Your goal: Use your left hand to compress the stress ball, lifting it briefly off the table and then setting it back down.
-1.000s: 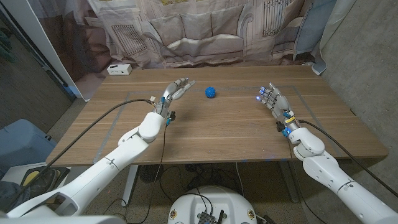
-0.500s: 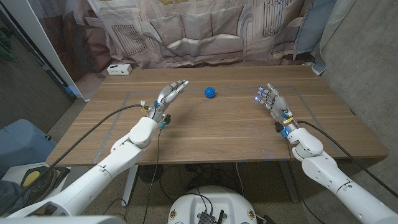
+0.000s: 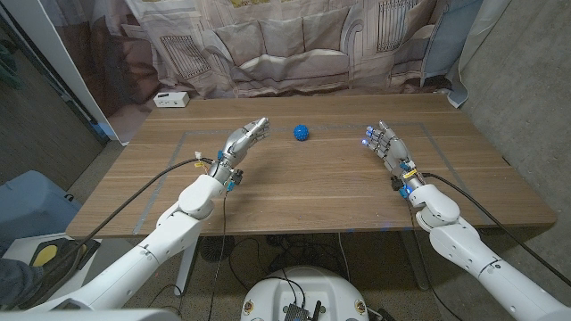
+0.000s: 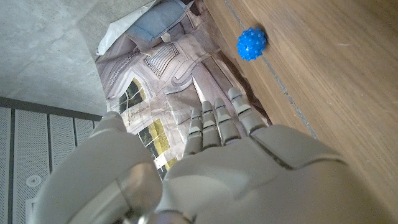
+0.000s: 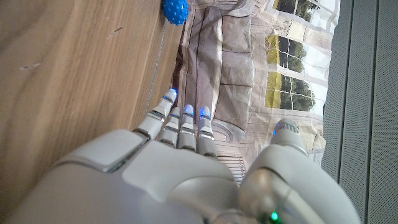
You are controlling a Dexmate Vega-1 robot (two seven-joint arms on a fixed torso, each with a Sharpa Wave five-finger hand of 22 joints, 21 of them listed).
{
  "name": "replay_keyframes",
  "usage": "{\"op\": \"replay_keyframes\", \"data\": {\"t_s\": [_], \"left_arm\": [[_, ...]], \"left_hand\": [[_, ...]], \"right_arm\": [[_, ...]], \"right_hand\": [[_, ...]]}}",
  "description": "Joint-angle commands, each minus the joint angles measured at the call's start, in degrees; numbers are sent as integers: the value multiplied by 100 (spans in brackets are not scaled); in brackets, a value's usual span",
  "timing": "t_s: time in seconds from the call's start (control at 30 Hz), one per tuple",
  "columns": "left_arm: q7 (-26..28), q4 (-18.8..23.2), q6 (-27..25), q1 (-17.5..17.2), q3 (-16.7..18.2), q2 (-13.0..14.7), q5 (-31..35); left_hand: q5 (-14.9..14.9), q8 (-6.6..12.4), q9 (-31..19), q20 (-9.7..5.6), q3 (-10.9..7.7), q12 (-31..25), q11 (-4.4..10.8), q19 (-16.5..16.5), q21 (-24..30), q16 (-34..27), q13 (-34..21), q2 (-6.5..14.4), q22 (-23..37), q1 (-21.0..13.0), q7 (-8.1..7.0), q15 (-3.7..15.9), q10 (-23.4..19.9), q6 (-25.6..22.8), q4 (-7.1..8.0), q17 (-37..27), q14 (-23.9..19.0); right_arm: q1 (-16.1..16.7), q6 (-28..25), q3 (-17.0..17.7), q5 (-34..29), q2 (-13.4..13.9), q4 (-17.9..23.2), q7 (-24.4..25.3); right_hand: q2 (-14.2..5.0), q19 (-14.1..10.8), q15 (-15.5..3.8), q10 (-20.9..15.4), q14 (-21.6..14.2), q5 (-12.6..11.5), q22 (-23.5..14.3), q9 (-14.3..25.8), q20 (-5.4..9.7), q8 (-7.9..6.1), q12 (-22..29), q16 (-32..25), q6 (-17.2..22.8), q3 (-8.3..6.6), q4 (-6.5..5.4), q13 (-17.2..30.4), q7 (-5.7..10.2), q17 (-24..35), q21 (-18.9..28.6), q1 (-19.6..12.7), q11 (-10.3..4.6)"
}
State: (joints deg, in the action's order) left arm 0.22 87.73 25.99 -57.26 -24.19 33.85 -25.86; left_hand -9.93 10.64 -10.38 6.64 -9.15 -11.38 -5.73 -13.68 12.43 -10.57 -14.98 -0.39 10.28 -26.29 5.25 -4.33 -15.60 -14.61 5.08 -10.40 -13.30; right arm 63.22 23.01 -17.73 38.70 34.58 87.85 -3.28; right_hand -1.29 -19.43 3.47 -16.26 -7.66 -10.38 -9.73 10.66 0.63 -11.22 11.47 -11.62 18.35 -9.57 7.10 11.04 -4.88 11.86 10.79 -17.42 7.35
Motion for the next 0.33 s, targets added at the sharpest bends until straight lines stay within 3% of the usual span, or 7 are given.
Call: {"op": "replay_keyframes", "data": {"t_s": [0.03,0.33], "left_arm": [[-889,-711,474,140,6,-370,-879],[-873,-899,483,166,8,-446,-844]], "left_hand": [[-48,-50,-10,50,88,53,-13,160,-79,47,45,-34,9,169,5,18,196,159,27,-19,202],[-57,-49,-7,8,112,59,14,229,-106,47,79,-38,9,216,-1,22,281,220,36,-16,284]], "right_arm": [[32,-111,-18,-47,60,144,122],[-99,-350,-99,-77,69,172,185]], "right_hand": [[-5,26,-6,17,15,-28,-10,18,-5,5,-24,11,14,19,8,15,-54,26,-15,42,-21],[-5,37,5,13,20,-31,-10,18,-25,1,-19,8,24,28,2,15,-66,27,-12,56,-2]]}}
